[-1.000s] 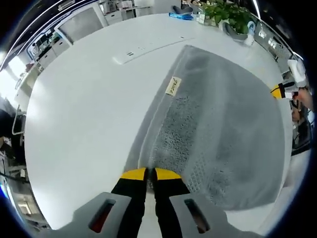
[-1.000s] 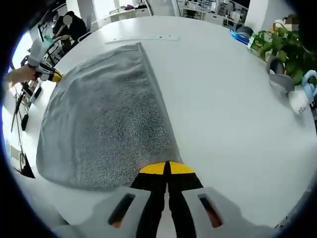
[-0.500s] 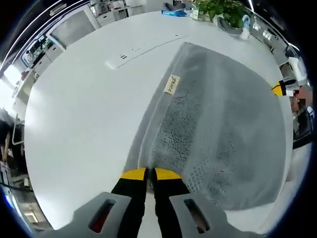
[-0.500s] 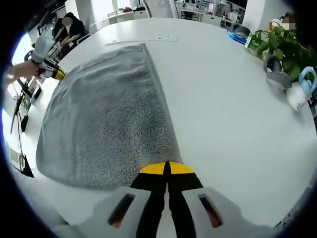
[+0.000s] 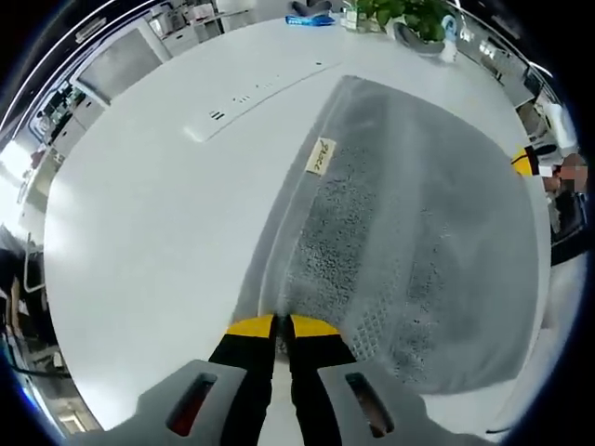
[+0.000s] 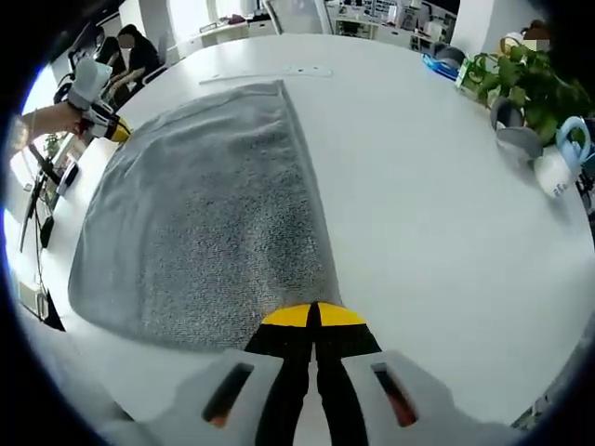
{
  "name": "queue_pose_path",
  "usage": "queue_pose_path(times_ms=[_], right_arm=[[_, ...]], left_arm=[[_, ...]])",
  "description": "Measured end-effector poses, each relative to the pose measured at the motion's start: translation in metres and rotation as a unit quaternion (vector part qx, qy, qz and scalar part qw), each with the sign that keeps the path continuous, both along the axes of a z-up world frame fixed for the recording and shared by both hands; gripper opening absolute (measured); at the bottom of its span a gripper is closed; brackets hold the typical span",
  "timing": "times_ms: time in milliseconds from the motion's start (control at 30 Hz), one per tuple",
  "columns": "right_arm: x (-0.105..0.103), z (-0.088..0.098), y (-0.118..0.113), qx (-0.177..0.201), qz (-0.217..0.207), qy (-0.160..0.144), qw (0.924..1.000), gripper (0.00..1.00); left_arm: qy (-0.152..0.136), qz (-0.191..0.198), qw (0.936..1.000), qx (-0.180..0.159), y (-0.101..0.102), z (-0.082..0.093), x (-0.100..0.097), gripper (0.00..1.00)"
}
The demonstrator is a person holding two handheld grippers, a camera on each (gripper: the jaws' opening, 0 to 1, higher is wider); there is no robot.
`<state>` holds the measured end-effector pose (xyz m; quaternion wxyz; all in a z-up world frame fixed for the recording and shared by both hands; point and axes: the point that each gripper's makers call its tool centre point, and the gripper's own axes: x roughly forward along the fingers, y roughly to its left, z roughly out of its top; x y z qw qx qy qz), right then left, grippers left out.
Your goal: Fold the towel on the table until its edges align and the towel forms a compact rectangular stack.
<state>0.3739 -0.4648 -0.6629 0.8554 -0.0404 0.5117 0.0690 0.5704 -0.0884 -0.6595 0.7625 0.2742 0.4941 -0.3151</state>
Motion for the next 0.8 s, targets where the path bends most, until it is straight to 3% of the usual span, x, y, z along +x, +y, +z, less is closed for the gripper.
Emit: queue_pose_path(times_ms=[333,800], right_arm=[[-0.012,0.000,0.005,0.006,-0.008,-0.003,0.9999,0.00],[-0.028,0.000,0.015,0.018,-0.012,-0.005,0.9998,0.00]], left_arm=[[-0.005,-0.023,0.9995,0.021,-0.009,0.000,0.010,0.04],[-0.002,-0.027,0.9996,0.008,-0.016,0.000,0.022,0.04]])
